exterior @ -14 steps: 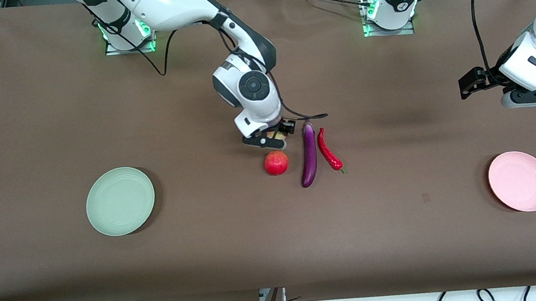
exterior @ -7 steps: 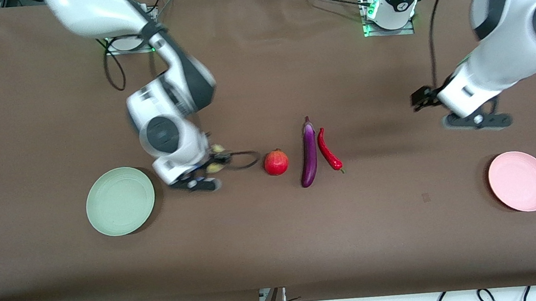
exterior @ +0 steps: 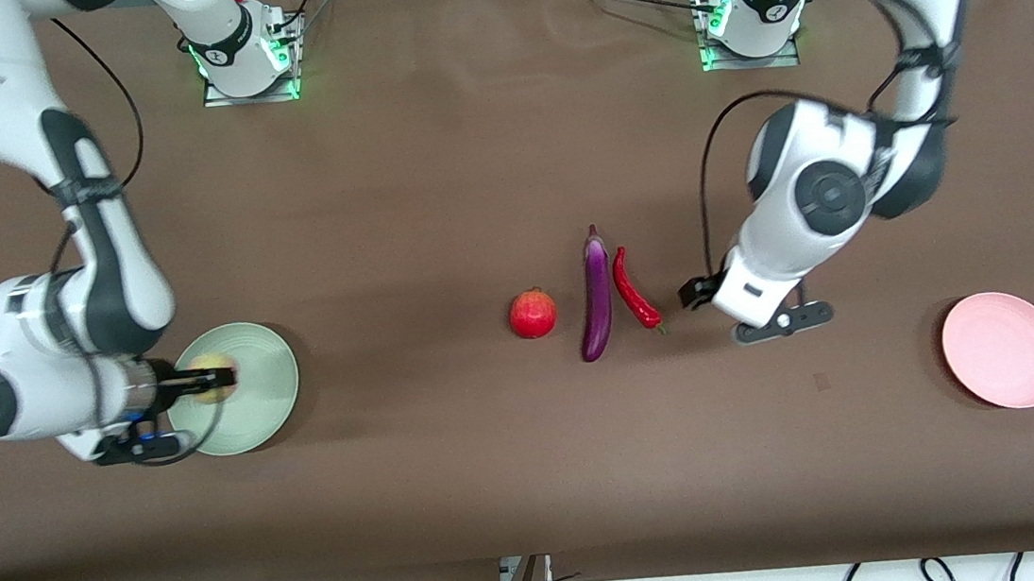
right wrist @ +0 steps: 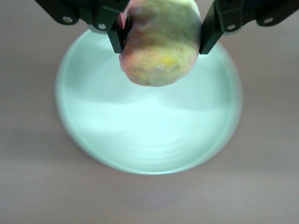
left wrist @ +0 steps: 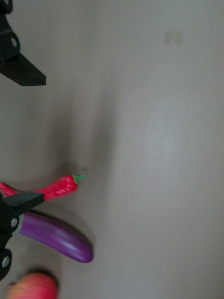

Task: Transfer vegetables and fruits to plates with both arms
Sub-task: 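Carry the peach to the green plate while the left gripper grasps the chili, then release the peach on the green plate while the left gripper carries the chili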

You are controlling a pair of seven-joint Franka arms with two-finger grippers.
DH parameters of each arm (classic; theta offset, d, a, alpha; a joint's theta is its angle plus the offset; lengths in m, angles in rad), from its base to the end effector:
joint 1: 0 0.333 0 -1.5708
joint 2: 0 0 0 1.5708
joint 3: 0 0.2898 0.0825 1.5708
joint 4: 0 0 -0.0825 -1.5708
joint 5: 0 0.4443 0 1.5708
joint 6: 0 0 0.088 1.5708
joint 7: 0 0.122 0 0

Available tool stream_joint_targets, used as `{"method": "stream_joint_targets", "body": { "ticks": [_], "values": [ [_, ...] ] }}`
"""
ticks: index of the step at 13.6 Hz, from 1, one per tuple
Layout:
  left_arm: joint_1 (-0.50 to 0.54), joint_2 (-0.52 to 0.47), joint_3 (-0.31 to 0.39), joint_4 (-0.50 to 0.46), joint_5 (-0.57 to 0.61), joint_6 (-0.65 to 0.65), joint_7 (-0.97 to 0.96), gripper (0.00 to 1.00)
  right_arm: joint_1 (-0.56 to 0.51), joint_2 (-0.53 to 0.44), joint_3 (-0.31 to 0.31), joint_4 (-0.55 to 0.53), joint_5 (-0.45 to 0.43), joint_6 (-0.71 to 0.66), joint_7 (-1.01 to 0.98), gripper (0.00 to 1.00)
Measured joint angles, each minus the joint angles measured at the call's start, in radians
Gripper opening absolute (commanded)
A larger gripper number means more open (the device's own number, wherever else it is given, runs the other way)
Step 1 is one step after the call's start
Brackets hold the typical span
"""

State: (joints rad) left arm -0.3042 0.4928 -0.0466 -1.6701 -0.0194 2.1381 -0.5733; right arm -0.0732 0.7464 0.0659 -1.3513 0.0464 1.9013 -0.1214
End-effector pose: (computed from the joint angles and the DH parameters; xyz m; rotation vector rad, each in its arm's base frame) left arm 0.6666 -0.2429 0.2460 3.0954 0.3707 -0.0606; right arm 0.7456 -0.0086 0.2020 -3.0247 -0.1235 0.2869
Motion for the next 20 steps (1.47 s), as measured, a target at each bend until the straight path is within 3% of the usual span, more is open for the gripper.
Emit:
{"method": "stream_joint_targets", "body": {
  "ticks": [3,5,6,7,8,9,11,16,20],
  "values": [
    [-0.056,0.095,-0.002,-0.001,0.000,0.105,-0.130,0.85,-0.033,0.049,0.004,0.000,0.000,0.053,-0.055,0.36],
    [-0.094,0.148,-0.002,-0.002,0.000,0.155,-0.177,0.67,-0.027,0.057,0.010,0.000,0.000,0.075,-0.055,0.36],
    [-0.106,0.170,-0.002,-0.005,0.000,0.174,-0.187,0.50,-0.025,0.058,0.012,0.000,-0.001,0.087,-0.055,0.43],
    [-0.112,0.190,-0.002,-0.011,0.000,0.193,-0.189,0.35,-0.025,0.061,0.012,-0.001,-0.002,0.096,-0.056,0.61],
    [-0.114,0.204,-0.002,-0.018,0.000,0.211,-0.189,0.22,-0.027,0.065,0.012,-0.001,-0.002,0.100,-0.058,0.92],
    [-0.114,0.211,-0.001,-0.026,0.000,0.221,-0.190,0.15,-0.030,0.070,0.011,-0.001,-0.002,0.103,-0.057,1.00],
    [-0.114,0.212,0.000,-0.031,0.000,0.226,-0.191,0.05,-0.039,0.074,0.010,0.000,-0.002,0.105,-0.058,1.00],
    [-0.098,0.176,0.041,-0.022,0.010,0.151,-0.171,0.04,-0.037,0.041,0.047,0.032,0.009,0.087,-0.048,0.99],
    [0.023,0.046,0.095,-0.012,0.071,0.002,0.090,0.06,-0.002,0.018,0.129,0.056,0.012,0.054,0.130,0.99]
  ]
}}
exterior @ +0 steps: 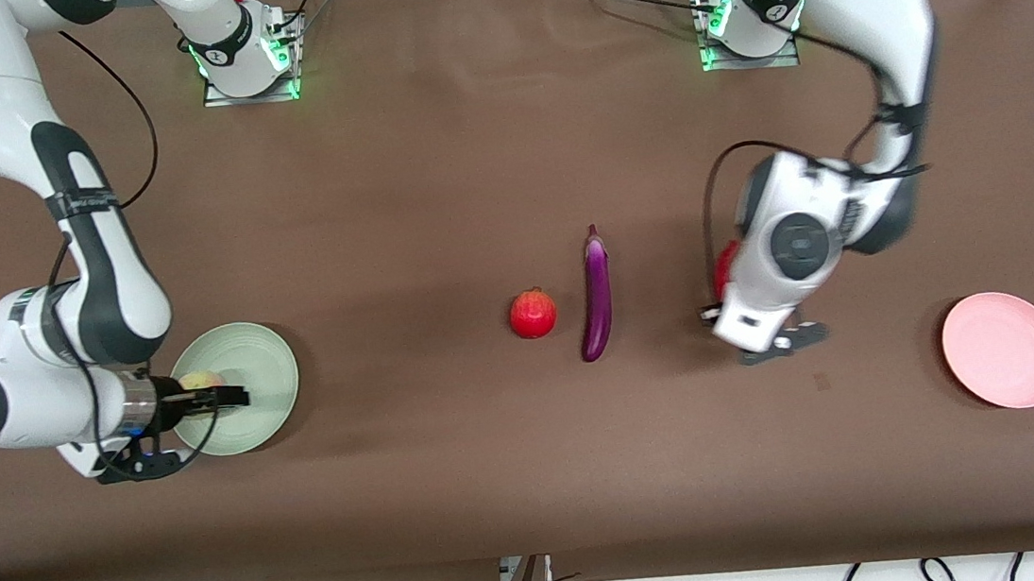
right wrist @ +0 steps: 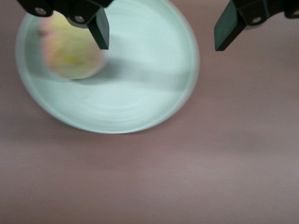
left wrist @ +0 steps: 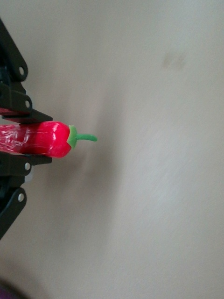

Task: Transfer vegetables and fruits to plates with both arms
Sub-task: 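Release the peach on the green plate while the left gripper carries the chili, then grasp the red apple with the right gripper while the left releases the chili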

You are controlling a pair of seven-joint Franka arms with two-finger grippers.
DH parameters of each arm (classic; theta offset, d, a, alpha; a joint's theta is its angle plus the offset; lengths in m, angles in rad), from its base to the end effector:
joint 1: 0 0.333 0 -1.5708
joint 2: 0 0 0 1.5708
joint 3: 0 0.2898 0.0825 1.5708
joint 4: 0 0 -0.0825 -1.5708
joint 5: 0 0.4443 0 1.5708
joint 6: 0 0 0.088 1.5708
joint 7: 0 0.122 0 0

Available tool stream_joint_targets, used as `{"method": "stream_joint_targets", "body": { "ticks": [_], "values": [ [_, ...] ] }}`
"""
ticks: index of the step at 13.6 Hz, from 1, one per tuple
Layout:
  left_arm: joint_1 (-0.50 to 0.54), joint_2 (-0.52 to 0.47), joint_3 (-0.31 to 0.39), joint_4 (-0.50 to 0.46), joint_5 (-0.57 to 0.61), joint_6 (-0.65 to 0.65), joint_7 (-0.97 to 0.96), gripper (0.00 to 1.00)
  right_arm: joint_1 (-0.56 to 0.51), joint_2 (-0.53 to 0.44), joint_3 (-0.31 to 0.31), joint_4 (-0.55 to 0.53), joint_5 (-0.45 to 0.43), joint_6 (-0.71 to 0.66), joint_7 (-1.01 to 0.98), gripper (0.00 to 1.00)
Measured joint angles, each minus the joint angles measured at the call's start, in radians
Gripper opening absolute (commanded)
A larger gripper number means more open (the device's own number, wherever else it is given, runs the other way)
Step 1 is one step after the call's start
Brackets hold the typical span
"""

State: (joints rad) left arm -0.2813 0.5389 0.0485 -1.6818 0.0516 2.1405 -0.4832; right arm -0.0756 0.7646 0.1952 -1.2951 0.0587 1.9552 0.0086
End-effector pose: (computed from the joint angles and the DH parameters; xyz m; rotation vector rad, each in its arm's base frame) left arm 0.6826 -0.1607 0.2081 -3.0319 -0.3271 0.0780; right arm 0.7641 0.0697 0.2277 -2.9530 -0.0580 0.1533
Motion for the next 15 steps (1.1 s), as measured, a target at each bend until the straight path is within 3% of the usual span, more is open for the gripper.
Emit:
{"method": "stream_joint_targets", "body": {
  "ticks": [3,5,8,12,15],
  "values": [
    [0.187,-0.024,0.008,-0.002,0.007,-0.006,0.350,0.06,0.039,-0.004,0.084,0.002,0.000,-0.002,0.210,0.99],
    [0.326,-0.017,0.009,0.000,0.007,0.031,0.595,0.08,0.109,-0.003,0.099,0.002,0.000,0.011,0.360,0.99],
    [0.482,0.031,0.007,0.010,0.015,0.156,0.888,0.08,0.258,0.016,0.099,-0.004,-0.007,0.151,0.601,0.99],
    [0.588,0.180,0.003,0.047,0.067,0.426,1.137,0.08,0.416,0.080,0.085,-0.009,-0.094,0.319,0.840,0.99],
    [0.585,0.237,-0.009,0.127,0.074,0.444,1.219,0.08,0.534,0.126,0.026,-0.011,-0.140,0.395,0.945,0.99]
  ]
}}
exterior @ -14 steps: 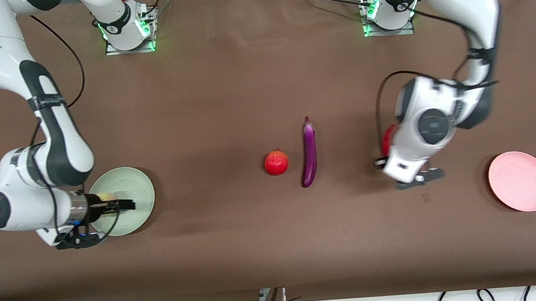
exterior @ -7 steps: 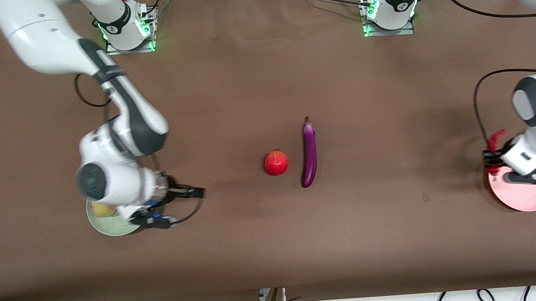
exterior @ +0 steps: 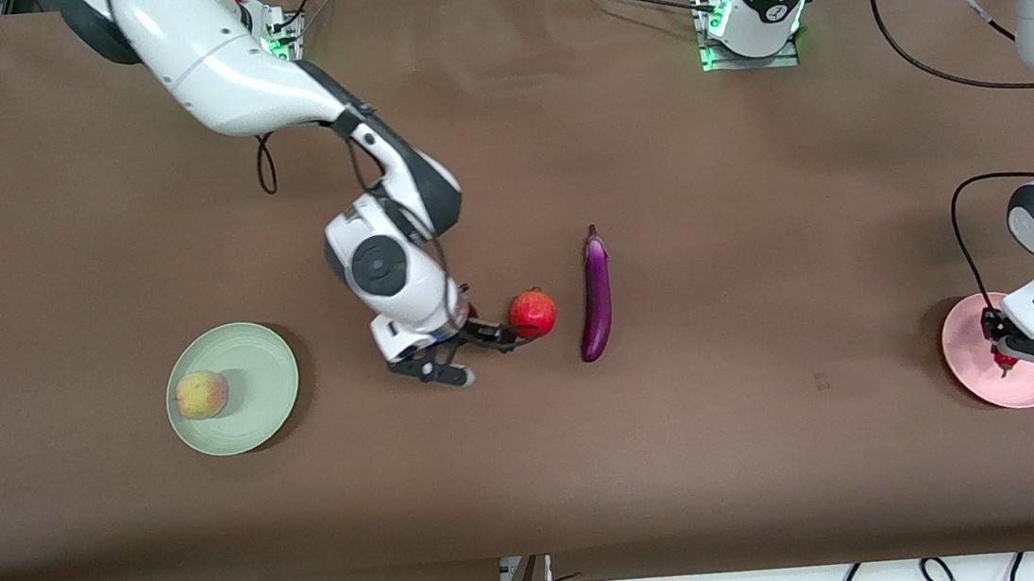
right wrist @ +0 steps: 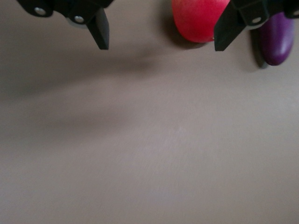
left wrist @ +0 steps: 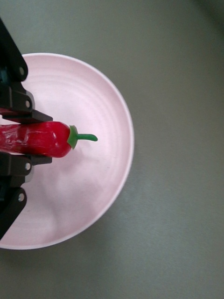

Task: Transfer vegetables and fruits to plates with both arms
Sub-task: 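Grasp the red apple with the right gripper while the left releases the chili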

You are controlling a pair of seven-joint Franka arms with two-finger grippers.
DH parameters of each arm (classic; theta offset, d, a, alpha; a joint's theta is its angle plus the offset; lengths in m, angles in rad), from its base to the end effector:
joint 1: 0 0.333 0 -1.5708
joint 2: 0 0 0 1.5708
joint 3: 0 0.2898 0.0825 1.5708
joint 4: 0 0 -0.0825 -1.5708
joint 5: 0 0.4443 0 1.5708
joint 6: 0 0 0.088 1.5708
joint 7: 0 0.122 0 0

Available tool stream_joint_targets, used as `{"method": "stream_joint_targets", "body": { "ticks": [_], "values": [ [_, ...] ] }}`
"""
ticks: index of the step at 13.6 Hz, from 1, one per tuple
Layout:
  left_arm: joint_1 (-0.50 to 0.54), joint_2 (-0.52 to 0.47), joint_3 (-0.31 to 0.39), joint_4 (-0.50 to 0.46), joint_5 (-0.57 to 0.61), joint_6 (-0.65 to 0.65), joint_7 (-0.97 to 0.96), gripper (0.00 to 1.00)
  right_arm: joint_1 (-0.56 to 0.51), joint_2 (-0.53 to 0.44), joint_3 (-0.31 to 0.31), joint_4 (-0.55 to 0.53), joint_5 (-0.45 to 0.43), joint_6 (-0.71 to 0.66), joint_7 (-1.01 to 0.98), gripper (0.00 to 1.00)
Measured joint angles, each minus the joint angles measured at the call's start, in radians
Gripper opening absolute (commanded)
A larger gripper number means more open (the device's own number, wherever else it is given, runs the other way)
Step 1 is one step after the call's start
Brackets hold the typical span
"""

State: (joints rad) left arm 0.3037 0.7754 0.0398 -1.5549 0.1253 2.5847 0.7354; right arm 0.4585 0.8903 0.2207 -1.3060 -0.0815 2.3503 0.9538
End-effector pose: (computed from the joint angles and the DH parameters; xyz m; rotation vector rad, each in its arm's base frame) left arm 0.7140 0.2506 0.1405 -2.8189 0.7270 -0.2393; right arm 0.6401 0.4698 0.1627 -2.9079 0.4647 -0.0673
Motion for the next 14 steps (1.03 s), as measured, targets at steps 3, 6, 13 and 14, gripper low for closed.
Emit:
{"method": "stream_joint_targets", "body": {
  "ticks": [3,6,13,14],
  "values": [
    [-0.018,0.011,-0.005,0.025,0.008,-0.008,0.003,1.00,0.100,0.012,-0.060,0.001,-0.002,0.048,0.081,0.99],
    [-0.013,0.024,-0.003,0.027,0.008,-0.008,0.007,1.00,0.125,0.012,-0.063,0.007,-0.002,0.056,0.107,0.99],
    [-0.014,-0.038,-0.082,0.074,0.008,-0.253,-0.041,1.00,0.173,0.050,-0.065,0.005,-0.003,0.107,0.112,0.67],
    [-0.016,-0.066,-0.111,0.076,0.007,-0.323,-0.089,1.00,0.178,0.059,-0.066,0.005,-0.006,0.117,0.112,0.28]
  ]
}}
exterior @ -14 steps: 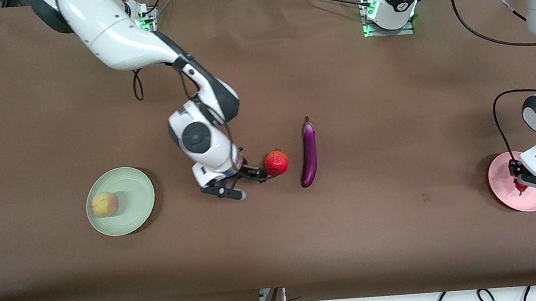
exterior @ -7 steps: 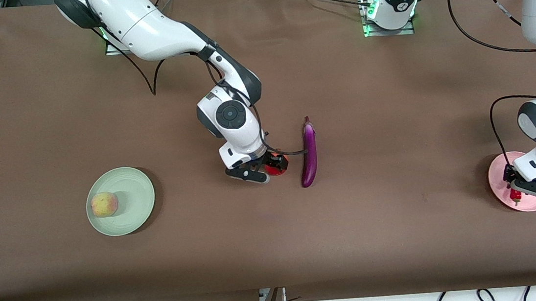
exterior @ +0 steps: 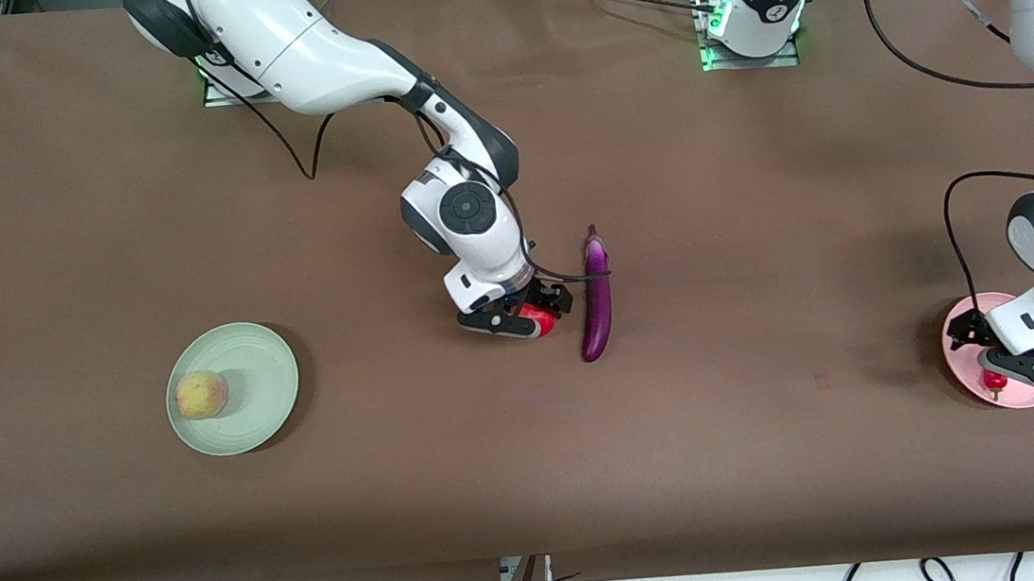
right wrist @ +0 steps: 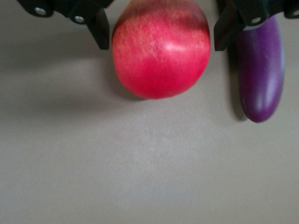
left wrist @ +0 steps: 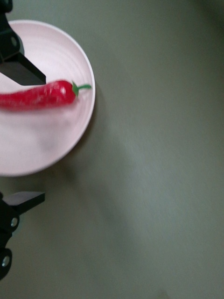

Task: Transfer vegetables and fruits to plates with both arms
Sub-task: 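Grasp the red apple with the right gripper while the left releases the chili, then carry the apple to the green plate while the left gripper grasps the eggplant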

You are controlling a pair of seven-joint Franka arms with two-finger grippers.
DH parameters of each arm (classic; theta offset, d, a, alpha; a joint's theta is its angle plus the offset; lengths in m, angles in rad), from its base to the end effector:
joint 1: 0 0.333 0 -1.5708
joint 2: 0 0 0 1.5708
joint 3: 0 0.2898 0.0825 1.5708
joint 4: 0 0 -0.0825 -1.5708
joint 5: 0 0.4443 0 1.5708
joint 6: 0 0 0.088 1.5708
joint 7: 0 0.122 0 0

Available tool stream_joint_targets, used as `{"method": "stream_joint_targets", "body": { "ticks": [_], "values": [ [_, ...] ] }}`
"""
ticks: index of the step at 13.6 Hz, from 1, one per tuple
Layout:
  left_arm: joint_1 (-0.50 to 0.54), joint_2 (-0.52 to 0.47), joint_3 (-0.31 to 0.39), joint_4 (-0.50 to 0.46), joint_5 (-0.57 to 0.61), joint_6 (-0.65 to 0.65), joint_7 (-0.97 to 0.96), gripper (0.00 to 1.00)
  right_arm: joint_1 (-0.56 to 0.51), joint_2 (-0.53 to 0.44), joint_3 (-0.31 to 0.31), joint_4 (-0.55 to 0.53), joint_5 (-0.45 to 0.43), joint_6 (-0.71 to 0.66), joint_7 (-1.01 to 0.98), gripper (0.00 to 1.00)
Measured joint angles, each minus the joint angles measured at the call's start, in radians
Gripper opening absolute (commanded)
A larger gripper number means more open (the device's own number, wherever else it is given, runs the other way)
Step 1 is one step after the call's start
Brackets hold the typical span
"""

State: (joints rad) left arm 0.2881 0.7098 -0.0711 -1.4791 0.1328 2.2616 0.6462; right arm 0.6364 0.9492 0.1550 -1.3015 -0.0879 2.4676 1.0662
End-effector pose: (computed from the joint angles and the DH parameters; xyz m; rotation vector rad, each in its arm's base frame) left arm 0.7380 0.1746 0.1947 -2.9635 0.7428 -0.0661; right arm 0.5765 0.5472 0.1254 -2.8919 0.4233 -0.1348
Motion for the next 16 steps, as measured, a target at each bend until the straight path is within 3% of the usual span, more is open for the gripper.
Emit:
{"method": "stream_joint_targets", "body": {
  "ticks": [1,4,10,13,16],
  "values": [
    [-0.001,-0.029,-0.033,0.000,0.000,-0.070,-0.062,1.00,0.004,0.009,-0.002,0.000,-0.007,0.009,0.000,0.19],
    [-0.012,-0.083,-0.143,-0.003,0.000,-0.232,-0.292,1.00,0.005,0.015,-0.018,0.002,-0.012,0.023,0.000,0.18],
    [-0.048,-0.085,-0.352,-0.065,0.000,-0.256,-0.742,1.00,-0.036,-0.024,-0.083,0.025,-0.015,-0.022,-0.047,0.18],
    [-0.206,-0.084,-0.384,-0.085,0.000,-0.245,-0.977,1.00,-0.163,-0.087,-0.086,0.030,-0.015,-0.211,-0.307,0.15],
    [-0.375,-0.069,-0.381,-0.146,0.001,-0.073,-1.173,1.00,-0.314,-0.125,-0.087,0.030,-0.015,-0.356,-0.591,0.15]
  ]
}}
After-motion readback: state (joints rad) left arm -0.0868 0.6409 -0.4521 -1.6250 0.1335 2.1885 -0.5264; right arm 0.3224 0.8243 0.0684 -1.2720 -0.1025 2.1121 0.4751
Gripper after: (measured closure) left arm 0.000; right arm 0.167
